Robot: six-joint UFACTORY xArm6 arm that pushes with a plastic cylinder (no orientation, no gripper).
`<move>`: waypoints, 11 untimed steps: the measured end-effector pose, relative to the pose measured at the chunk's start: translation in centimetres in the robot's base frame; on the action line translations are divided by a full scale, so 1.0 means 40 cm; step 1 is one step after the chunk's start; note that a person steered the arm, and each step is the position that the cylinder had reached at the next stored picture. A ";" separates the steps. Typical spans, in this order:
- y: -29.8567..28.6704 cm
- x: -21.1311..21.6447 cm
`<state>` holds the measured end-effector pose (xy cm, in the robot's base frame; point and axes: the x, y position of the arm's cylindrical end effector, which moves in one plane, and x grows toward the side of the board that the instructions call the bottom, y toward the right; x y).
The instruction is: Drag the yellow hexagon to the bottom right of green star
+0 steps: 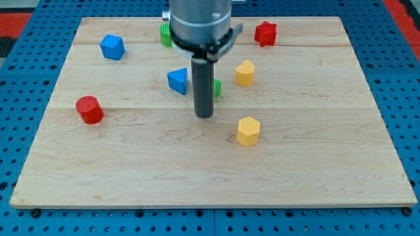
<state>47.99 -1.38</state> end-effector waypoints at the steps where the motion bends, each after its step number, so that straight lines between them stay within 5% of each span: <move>1: 0.025 0.118; 2: 0.142 0.168; 7: 0.267 0.044; 11: 0.200 -0.084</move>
